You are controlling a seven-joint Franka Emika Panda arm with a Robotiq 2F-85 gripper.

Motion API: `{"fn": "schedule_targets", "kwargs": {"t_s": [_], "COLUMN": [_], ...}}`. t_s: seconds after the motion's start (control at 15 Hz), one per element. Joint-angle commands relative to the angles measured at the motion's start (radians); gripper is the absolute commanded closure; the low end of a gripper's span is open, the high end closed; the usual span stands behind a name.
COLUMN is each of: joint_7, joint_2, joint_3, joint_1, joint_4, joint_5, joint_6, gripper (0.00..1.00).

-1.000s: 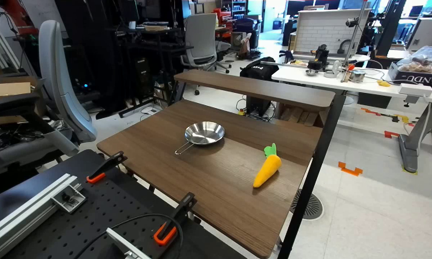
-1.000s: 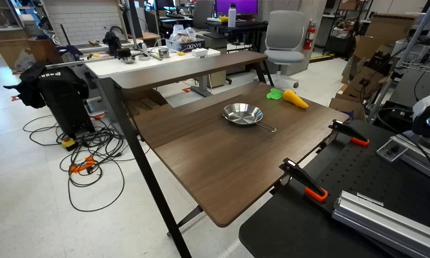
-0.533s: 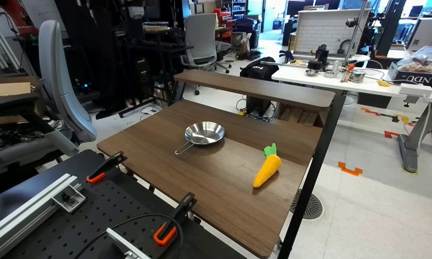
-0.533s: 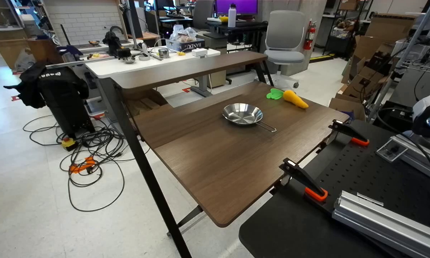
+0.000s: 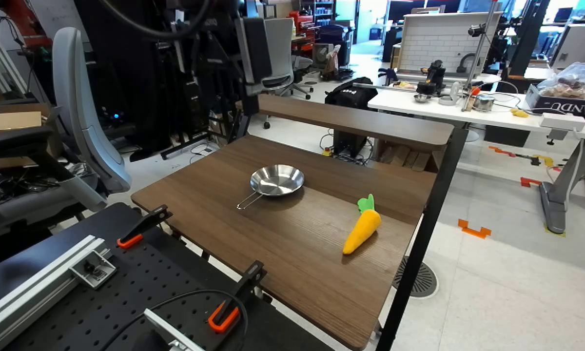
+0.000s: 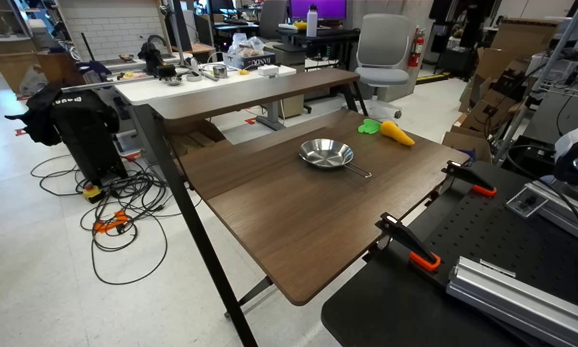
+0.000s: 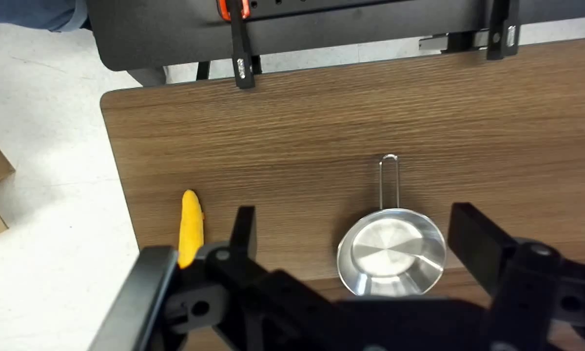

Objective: Put the carrot on the silver pan

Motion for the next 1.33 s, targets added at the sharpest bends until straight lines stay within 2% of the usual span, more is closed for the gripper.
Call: {"fn": "schedule_targets", "kwargs": {"t_s": [0.0,0.27,0.47,0.87,1.27], "joint_7": [0.011,0.020,0.020,0.018,0.002], "joint_2": [0.172,0.347,0.471,0.687,0.862], "joint_3": [-0.028,-0.055,-0.074,-0.108,-0.118], "joint_1": [-0.029,-0.049,-0.050,-0.059,-0.097], "joint_4": [0.050,0.118,0.199,0.399,0.565], "joint_5": [-0.030,-0.053,-0.045,-0.037,-0.020], "joint_6": [0.127,0.250,0.297,0.292,0.286], "gripper": [0.00,0.00,0.00,0.00,0.00]}}
